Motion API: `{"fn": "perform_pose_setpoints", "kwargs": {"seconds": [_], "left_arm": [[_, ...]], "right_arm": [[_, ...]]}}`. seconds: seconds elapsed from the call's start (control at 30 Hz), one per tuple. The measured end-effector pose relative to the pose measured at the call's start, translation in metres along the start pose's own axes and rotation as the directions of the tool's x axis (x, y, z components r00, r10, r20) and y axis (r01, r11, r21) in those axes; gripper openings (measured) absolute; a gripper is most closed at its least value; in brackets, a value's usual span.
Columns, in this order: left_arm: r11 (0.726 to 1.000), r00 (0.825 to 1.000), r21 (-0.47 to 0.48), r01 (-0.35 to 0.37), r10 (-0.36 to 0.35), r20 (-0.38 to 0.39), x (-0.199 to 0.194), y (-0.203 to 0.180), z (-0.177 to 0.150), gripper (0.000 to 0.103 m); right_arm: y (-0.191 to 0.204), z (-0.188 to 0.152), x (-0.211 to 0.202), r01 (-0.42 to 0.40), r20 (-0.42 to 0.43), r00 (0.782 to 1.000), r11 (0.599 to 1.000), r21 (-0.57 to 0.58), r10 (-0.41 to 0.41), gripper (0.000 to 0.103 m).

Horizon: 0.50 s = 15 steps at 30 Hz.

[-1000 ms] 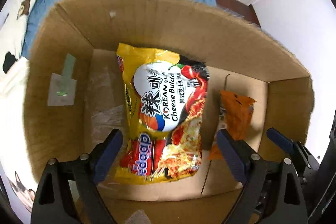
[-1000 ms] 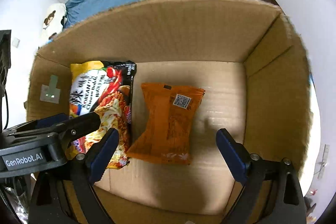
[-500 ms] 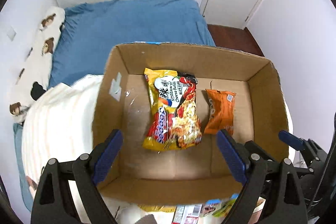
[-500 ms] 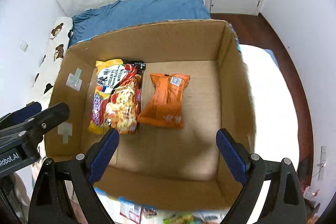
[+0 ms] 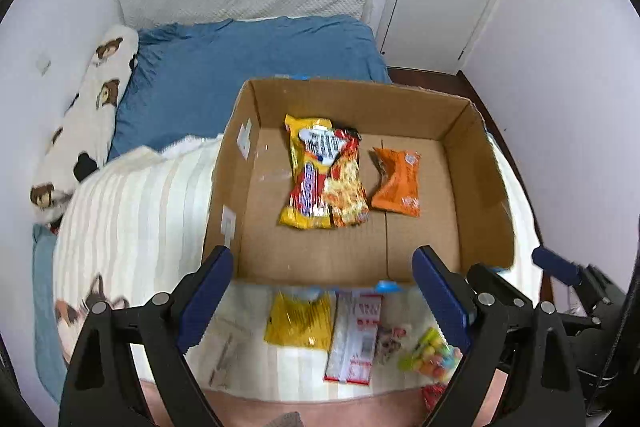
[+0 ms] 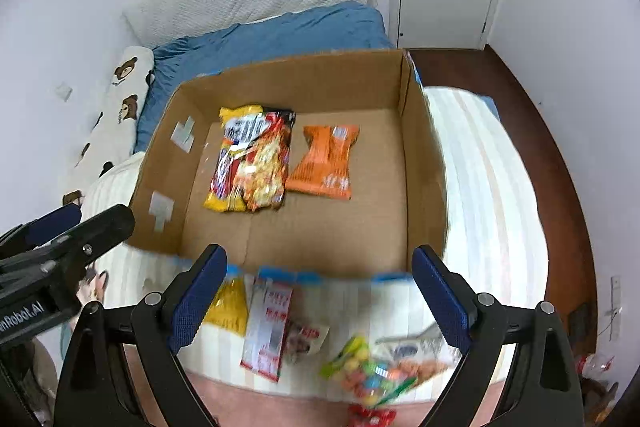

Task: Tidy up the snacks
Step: 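Grasp the panda snack bag with left tool while right tool grasps yellow biscuit bag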

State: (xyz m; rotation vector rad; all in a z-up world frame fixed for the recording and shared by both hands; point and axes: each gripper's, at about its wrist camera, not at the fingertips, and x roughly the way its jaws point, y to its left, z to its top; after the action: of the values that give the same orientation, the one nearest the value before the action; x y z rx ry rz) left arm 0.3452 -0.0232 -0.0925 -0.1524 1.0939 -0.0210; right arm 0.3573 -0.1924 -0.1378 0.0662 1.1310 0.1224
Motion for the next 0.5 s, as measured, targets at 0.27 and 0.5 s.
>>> {"fn": "perform_pose_setpoints", "kwargs": {"seconds": [0.27, 0.5], "left_arm": [[1.000, 0.991, -0.029, -0.004, 0.000, -0.131, 0.021, 0.011, -0.069, 0.091], [0.998, 0.946, -0.048, -0.044, 0.026, -0.323, 0.085, 0.019, -0.139, 0.091]], "right_arm": [[-0.034, -0.075, 0.019, -0.047, -0.124, 0.990, 0.992, 0.119, 0.062, 0.096], [-0.083, -0.138, 0.056, 0.024, -0.275, 0.961, 0.978, 0.205, 0.034, 0.096]]}}
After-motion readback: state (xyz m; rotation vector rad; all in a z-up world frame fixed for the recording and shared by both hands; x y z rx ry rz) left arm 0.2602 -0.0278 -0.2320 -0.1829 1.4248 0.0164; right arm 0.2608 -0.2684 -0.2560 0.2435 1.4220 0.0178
